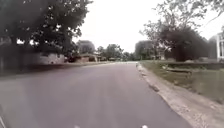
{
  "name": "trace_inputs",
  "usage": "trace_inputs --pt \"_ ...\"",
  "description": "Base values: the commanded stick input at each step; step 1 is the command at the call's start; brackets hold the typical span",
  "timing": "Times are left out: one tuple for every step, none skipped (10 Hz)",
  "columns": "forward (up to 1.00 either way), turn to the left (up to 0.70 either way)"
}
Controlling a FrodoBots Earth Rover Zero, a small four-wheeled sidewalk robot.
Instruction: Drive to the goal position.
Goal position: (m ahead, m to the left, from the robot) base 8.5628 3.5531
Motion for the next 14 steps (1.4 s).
trace_inputs --pt "0.7 0.0" --pt "0.7 0.0" --pt "0.7 0.0" --pt "0.7 0.0" --pt "0.7 0.0" --pt "0.7 0.15" --pt "0.7 0.35" --pt "0.7 0.35" --pt "0.7 0.35" --pt "0.7 0.35" --pt "0.7 0.35" --pt "0.7 0.08" --pt "0.7 0.0" --pt "0.7 0.0"
